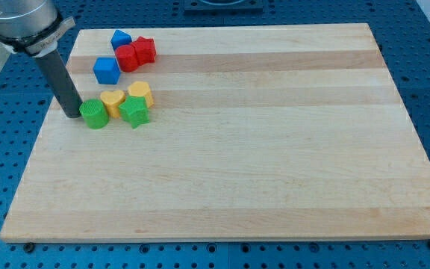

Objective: Put the blue triangle into the blue cube

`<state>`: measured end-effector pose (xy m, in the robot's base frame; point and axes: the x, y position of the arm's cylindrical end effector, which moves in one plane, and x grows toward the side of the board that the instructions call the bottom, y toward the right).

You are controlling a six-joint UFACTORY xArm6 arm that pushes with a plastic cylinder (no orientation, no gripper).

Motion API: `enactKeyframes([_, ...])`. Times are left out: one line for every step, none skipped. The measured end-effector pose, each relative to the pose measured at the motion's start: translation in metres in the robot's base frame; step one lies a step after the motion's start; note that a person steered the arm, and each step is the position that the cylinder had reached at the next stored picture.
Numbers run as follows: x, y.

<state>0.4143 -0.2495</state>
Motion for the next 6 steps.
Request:
enactKeyframes([-0.009, 0.000])
enactKeyframes([-0.083, 0.000])
enactKeyframes([-0.161, 0.000])
enactKeyframes([-0.222, 0.000])
enactKeyframes([-0.220, 0.020])
enactKeyframes([-0.219, 0.044])
